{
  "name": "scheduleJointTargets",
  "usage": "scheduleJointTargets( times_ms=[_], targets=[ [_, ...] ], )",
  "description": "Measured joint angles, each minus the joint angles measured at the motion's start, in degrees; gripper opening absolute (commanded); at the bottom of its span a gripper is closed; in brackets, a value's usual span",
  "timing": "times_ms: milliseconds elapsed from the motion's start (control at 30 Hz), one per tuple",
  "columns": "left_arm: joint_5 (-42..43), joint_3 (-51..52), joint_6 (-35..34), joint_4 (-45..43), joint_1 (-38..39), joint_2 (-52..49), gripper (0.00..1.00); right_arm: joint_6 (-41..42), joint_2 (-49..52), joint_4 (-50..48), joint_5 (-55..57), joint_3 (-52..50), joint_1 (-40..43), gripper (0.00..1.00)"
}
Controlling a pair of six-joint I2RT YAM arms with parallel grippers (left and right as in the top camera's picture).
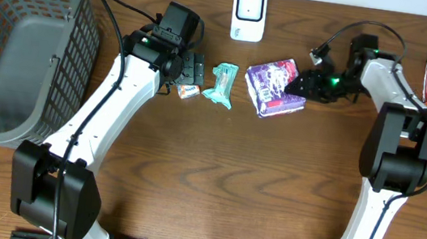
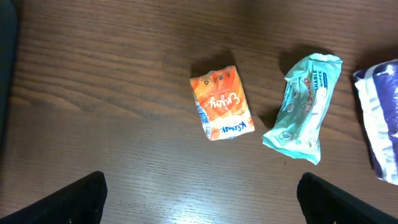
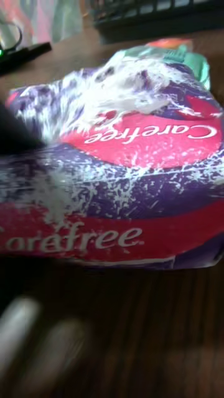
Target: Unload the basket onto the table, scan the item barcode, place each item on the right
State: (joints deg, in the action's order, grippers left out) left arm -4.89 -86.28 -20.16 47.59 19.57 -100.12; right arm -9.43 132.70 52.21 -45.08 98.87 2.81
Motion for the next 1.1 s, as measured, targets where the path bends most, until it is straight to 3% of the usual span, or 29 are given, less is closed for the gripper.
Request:
scheduleJointTargets(
  times_ms=[167, 300, 467, 633, 700, 867, 1033, 1100],
  targets=[
    [0.00, 0.00, 0.00, 0.00, 0.00, 0.00, 0.98, 3.52, 0.00, 3.04, 0.26, 3.74, 0.17, 0.01],
    [0.00, 0.00, 0.00, 0.02, 0.00, 0.00, 0.98, 5.38, 0.00, 11.13, 8.61, 13.66, 0.11, 0.01],
    [0.00, 0.00, 0.00, 0.00, 0.00, 0.00, 0.98, 9.33, -2.40, 18.47, 37.27, 23.89, -3.04, 0.01],
    [0.00, 0.00, 0.00, 0.00, 0.00, 0.00, 0.98, 13.07, -5.11, 20.17, 70.34, 24.65, -11.89, 0.01],
    [0.00, 0.00, 0.00, -0.02, 0.00, 0.00, 0.98, 15.10, -5.14, 18.43, 79.28, 22.10, -15.54, 0.01],
    [0.02, 0.00, 0.00, -0.02, 0.00, 0.00, 0.98, 17.18, -5.11, 12.09, 85.83, 13.35, -19.96, 0.02],
    [0.00, 0.00, 0.00, 0.00, 0.00, 0.00, 0.98, 18.43, -5.09, 8.37, 85.59, 7.39, -24.37, 0.18],
    [0.00, 0.00, 0.00, 0.00, 0.00, 0.00, 0.98, 18.73, -5.09, 7.50, 84.04, 7.37, -26.18, 0.40]
  ],
)
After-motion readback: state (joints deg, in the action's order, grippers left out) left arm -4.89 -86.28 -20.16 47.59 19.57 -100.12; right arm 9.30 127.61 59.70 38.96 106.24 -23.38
